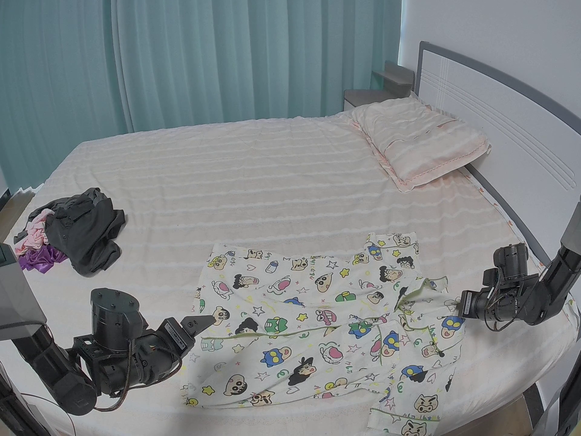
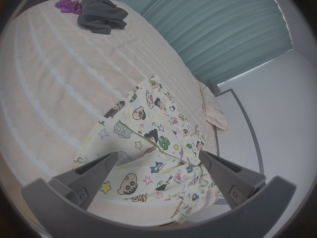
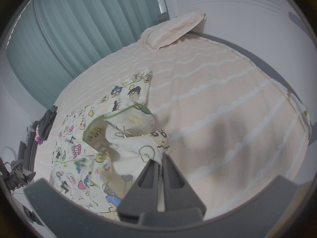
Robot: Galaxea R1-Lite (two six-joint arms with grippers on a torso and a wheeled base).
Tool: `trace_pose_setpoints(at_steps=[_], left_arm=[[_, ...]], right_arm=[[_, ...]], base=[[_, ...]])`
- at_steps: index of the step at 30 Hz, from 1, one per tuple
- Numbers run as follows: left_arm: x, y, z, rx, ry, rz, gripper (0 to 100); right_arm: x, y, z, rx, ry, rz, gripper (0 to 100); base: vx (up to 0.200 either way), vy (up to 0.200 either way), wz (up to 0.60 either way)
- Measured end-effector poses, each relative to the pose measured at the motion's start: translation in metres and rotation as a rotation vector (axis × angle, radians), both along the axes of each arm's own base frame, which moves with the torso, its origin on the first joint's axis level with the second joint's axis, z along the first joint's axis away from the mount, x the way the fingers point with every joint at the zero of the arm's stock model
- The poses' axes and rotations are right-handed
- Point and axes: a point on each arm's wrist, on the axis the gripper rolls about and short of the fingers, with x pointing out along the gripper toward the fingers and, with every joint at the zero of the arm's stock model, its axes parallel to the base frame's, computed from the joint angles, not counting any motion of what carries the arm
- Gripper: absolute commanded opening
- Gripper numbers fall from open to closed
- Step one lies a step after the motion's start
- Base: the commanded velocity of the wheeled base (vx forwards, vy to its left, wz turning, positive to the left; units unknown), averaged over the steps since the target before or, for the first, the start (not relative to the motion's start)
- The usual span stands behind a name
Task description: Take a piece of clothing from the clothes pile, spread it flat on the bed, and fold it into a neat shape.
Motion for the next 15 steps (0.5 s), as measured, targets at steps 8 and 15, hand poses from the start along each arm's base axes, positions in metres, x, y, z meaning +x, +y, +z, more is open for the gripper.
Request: trace_pose_setpoints(at_steps=[8, 15], left_arm=[[0.000, 0.000, -0.002, 0.007, 0.006, -0.002, 100], [0.000, -0.001, -0.003, 0.005, 0.012, -0.005, 100]], right_arm=[[0.000, -0.010, -0.005, -0.052, 0.020, -0.023, 0], [0.004, -0.014, -0.016, -0.083, 0.044, -0.053, 100]], base=[[0.000, 0.000, 0.00], [0.000, 0.000, 0.00]])
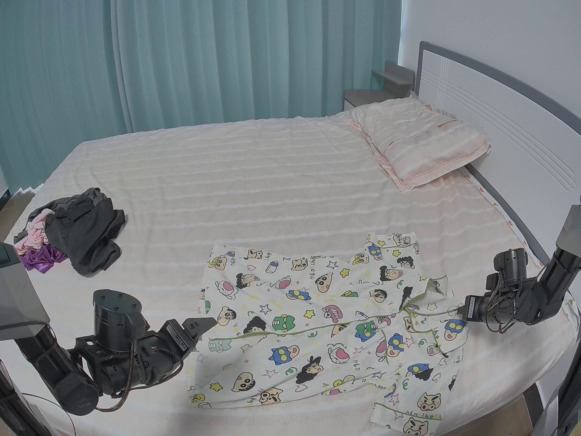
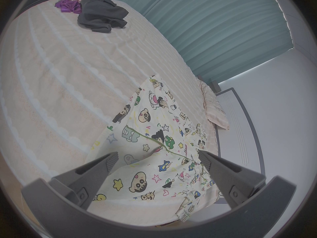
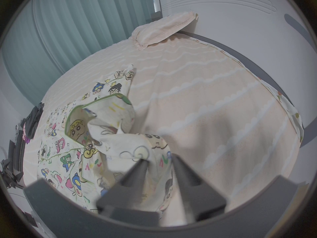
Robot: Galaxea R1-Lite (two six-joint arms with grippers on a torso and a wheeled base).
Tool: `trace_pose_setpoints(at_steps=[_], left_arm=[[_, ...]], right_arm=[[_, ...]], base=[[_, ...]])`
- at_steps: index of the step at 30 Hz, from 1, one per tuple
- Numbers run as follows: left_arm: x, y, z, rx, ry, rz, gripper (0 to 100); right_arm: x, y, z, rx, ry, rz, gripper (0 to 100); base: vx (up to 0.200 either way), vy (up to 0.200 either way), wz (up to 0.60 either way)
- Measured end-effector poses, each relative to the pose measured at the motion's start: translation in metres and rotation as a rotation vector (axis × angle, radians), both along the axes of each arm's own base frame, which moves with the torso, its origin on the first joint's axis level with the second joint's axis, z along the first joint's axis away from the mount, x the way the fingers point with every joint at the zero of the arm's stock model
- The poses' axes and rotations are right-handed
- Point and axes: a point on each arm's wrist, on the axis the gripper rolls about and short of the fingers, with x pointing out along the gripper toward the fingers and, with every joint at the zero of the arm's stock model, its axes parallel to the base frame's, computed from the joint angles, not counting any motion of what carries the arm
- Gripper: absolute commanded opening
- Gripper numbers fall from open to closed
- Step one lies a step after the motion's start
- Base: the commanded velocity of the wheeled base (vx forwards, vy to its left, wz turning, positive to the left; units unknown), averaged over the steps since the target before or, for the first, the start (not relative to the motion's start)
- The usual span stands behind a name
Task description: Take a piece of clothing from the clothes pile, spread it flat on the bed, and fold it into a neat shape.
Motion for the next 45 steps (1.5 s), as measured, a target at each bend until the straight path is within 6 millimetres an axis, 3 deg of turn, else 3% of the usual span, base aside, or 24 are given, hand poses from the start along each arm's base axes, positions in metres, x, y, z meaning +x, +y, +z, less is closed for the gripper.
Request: trace_pose_setpoints(at_steps=[5, 13, 22, 32, 45], left_arm=[[0.000, -0.001, -0.003, 0.005, 0.012, -0.004, 100], [-0.001, -0.013, -0.024, 0.068, 0.081, -0.034, 100], [0.007, -0.038, -0.047, 0.147, -0.036, 0.006, 100], [0.014, -0.043, -0.078, 0.285, -0.071, -0.011, 100], [0.004, -0.045, -0.080, 0.191, -0.031, -0.157, 100]], right_arm=[[0.000, -0.003, 0.001, -0.021, -0.003, -0.024, 100], [-0.001, -0.005, 0.021, -0.025, -0.071, -0.043, 100], [-0.012, 0.013, 0.039, -0.017, -0.119, 0.014, 100], [-0.030, 0.031, 0.054, -0.012, -0.157, 0.083, 100], [-0.036, 0.038, 0.062, -0.006, -0.184, 0.108, 100]], base=[[0.000, 0.000, 0.00], [0.000, 0.000, 0.00], [0.000, 0.000, 0.00], [0.000, 0.000, 0.00], [0.000, 0.000, 0.00]])
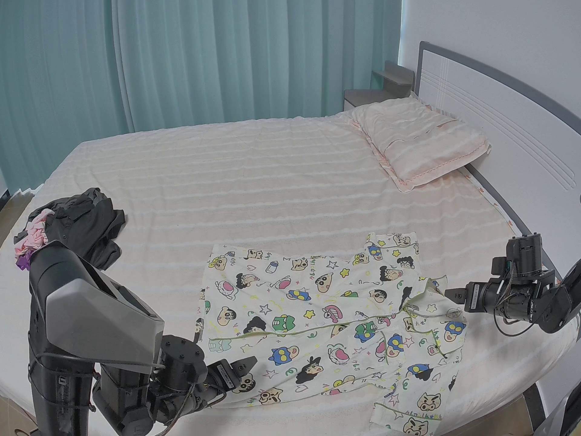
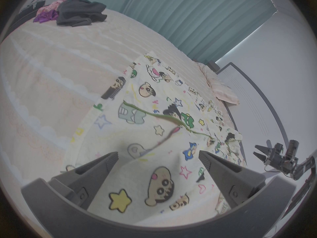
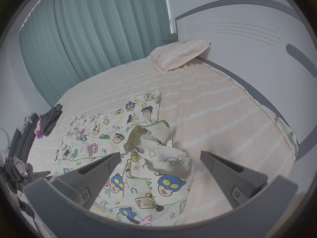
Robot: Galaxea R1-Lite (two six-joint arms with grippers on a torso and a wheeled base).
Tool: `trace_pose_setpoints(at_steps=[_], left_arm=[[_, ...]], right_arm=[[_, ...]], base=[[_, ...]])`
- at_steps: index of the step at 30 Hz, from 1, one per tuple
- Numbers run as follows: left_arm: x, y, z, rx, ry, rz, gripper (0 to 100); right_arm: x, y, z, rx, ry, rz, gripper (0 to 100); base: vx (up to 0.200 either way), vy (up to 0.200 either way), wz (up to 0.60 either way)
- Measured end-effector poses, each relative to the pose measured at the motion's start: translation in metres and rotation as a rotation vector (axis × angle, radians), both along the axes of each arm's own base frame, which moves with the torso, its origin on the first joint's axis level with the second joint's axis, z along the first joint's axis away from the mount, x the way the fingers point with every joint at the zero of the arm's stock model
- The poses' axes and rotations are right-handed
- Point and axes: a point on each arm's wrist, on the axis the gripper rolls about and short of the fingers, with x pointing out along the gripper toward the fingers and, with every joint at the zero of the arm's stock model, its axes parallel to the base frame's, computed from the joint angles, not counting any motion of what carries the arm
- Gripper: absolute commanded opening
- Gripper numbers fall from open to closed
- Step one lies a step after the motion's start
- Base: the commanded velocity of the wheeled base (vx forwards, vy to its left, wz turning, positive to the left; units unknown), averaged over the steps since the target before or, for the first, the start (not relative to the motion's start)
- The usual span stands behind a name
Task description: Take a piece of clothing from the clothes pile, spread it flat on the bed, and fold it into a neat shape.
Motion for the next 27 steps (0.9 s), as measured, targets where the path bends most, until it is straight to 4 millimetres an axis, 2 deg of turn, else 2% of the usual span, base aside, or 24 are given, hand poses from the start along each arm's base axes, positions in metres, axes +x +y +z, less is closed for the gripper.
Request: trace_pose_setpoints(at_steps=[15, 27], left_arm=[[-0.027, -0.023, 0.008, -0.054, 0.013, -0.144, 100], [-0.056, -0.036, 0.002, -0.009, 0.056, -0.272, 100]], right_arm=[[-0.001, 0.002, 0.000, 0.000, 0.001, 0.009, 100], [0.000, 0.004, -0.002, -0.001, 0.008, 0.014, 100]], base=[[0.000, 0.000, 0.00], [0.000, 0.000, 0.00]])
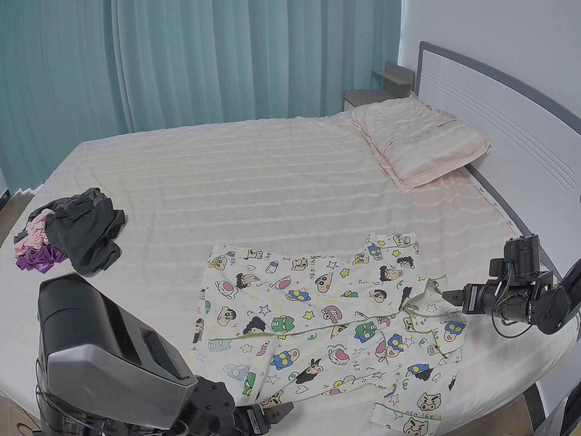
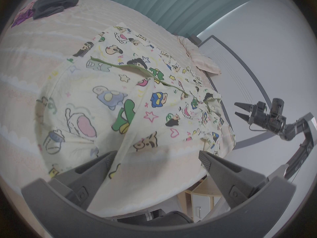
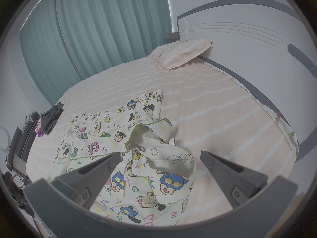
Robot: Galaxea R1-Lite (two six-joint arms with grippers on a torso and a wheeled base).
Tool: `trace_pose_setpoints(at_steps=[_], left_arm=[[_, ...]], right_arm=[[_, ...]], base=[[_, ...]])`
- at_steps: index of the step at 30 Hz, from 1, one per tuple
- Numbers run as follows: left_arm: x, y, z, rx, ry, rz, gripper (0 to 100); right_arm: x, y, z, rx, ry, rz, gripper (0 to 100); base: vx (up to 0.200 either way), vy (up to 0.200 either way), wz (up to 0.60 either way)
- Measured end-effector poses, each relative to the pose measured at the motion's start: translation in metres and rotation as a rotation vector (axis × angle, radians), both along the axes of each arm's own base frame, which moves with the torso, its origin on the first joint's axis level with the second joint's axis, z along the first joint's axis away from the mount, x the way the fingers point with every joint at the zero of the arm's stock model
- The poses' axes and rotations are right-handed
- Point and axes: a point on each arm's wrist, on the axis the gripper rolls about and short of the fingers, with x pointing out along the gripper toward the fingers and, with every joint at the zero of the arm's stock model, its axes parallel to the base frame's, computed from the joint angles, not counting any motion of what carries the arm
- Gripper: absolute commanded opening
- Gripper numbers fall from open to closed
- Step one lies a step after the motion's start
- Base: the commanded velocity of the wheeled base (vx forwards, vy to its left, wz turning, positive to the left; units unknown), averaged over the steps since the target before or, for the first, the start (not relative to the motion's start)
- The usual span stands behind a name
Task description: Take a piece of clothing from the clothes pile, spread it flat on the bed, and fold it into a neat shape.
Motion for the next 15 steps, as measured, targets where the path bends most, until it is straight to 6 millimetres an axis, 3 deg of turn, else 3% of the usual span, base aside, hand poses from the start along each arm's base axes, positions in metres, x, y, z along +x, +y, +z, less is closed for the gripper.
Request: trace_pose_setpoints(at_steps=[15], left_arm=[[-0.002, -0.003, 0.018, -0.041, -0.068, 0.004, 100]], right_arm=[[-0.002, 0.002, -0.002, -0.003, 0.010, 0.010, 100]], base=[[0.000, 0.000, 0.00]])
